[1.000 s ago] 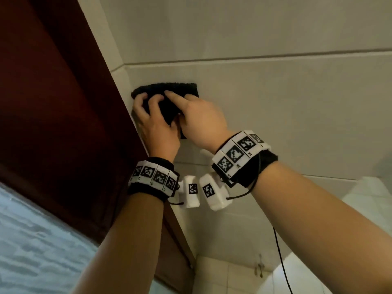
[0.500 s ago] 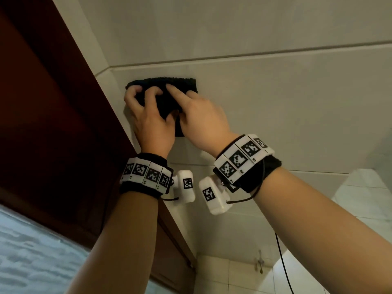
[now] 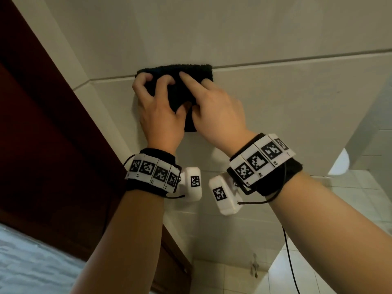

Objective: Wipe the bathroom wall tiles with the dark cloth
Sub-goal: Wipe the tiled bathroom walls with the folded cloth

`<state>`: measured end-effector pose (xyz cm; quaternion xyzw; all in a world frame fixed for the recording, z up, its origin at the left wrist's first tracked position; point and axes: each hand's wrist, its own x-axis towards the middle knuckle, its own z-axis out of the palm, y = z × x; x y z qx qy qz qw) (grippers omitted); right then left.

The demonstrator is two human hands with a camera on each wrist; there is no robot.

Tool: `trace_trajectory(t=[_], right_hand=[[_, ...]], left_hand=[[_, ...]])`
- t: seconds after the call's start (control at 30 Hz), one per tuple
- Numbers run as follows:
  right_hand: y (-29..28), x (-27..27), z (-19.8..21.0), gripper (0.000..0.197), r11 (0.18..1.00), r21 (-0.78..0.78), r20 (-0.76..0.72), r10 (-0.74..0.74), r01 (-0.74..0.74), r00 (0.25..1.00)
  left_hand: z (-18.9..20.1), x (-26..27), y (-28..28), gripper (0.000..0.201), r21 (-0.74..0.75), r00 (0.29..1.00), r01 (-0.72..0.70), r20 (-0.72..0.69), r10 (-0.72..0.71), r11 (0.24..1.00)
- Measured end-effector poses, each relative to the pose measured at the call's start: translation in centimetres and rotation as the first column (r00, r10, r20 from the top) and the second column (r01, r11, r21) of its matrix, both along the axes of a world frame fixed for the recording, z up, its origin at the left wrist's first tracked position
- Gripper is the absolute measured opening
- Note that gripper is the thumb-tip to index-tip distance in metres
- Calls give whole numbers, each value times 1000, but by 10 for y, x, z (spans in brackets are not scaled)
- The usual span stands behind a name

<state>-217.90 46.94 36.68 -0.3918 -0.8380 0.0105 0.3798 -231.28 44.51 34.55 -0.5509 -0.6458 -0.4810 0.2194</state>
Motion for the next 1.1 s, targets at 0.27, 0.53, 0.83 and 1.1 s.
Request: trace_trajectory(t=[0.27, 0.53, 0.83, 1.1], right_hand=[[8, 80, -7, 67, 996, 27, -5, -89, 89, 996], [12, 170, -16, 76, 973, 57, -16, -222, 222, 975], [21, 225, -50, 69, 909, 240, -81, -330, 340, 940], [18, 226, -52, 58, 801, 468, -87, -378, 372, 922]], left_hand=[[0, 82, 9, 49, -37, 999, 41, -15, -42, 998], [1, 161, 13, 57, -98, 973, 200, -93, -209, 975], [-6, 210, 17, 66, -149, 945, 219, -213, -247, 964], [-14, 210, 21, 66, -94, 940, 11, -338, -42, 995]])
